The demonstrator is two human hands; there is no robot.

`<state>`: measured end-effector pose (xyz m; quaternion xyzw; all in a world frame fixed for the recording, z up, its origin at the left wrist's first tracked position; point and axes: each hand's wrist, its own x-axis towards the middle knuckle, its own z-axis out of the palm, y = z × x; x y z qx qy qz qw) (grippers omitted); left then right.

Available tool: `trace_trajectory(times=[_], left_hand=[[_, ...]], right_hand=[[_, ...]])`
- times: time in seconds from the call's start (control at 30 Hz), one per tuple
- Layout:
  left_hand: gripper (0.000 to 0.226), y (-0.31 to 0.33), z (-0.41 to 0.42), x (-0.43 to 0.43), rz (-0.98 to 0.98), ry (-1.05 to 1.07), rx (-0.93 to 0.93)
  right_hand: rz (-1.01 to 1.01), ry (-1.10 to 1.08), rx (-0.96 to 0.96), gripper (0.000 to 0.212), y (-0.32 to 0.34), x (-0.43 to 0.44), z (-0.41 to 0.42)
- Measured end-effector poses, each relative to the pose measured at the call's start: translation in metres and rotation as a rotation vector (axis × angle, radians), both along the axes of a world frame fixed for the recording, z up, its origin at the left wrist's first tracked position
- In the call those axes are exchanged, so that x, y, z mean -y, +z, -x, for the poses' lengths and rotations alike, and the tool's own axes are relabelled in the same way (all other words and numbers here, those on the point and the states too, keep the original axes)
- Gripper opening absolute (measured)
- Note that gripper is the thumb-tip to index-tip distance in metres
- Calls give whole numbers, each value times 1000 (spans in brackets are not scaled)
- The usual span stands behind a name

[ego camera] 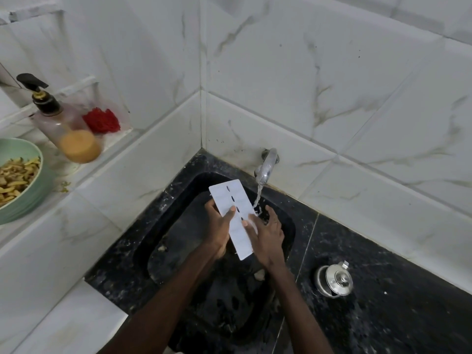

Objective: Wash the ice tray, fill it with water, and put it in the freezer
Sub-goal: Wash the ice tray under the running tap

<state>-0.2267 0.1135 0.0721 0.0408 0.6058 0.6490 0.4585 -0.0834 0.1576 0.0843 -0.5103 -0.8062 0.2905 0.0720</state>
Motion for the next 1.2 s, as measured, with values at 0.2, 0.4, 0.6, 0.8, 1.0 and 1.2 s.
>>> trace_trajectory(times=[0.2,0.4,0.6,0.8,1.0,1.2], left_hand=[[66,-4,14,2,-18,73,-59],[79,-6,6,7,-88,31,-45],[70,-8,20,15,-139,65,-37],[73,-4,22,11,-158,89,-39],[72,-4,27,11,-162,120,33],[78,-9,34,15,-215,71,67]], right_hand=[[1,27,-155,72,1,7,-2],[98,-18,-166,64,-6,13,-2],[82,17,-133,51,-10,4,-14],[102,126,-2,70,2,4,-6],[68,59,-13,65,-5,16,-12],[125,53,-132,67,-4,20,-6]])
